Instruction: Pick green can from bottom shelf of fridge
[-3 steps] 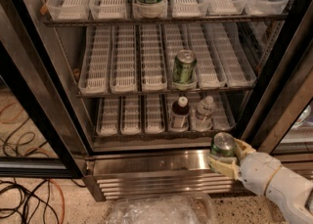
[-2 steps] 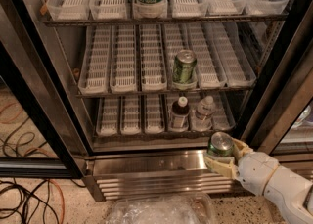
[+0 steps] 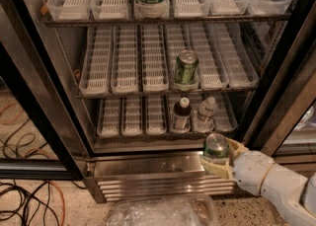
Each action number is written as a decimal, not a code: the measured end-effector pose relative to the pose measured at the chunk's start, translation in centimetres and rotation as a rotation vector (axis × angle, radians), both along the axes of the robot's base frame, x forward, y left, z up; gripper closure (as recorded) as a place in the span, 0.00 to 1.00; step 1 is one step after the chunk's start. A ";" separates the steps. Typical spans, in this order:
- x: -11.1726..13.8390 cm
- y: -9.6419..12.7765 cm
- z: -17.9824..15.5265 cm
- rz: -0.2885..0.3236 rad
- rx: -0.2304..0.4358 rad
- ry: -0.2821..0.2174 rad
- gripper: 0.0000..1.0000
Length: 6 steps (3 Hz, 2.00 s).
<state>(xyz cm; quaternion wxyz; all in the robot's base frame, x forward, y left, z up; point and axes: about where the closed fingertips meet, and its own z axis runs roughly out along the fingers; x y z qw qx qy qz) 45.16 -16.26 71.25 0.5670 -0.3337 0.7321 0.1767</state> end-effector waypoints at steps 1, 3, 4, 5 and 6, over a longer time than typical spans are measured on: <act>-0.6 3.2 0.3 0.107 -0.028 0.016 1.00; -3.3 8.5 3.5 0.309 -0.048 -0.021 1.00; -4.2 8.9 6.0 0.354 -0.033 -0.057 1.00; -4.8 8.9 8.6 0.378 -0.032 -0.102 1.00; -4.8 8.5 10.7 0.406 -0.003 -0.109 1.00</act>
Offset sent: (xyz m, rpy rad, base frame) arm -0.0374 0.1015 0.0276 -0.0641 -0.0042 0.3619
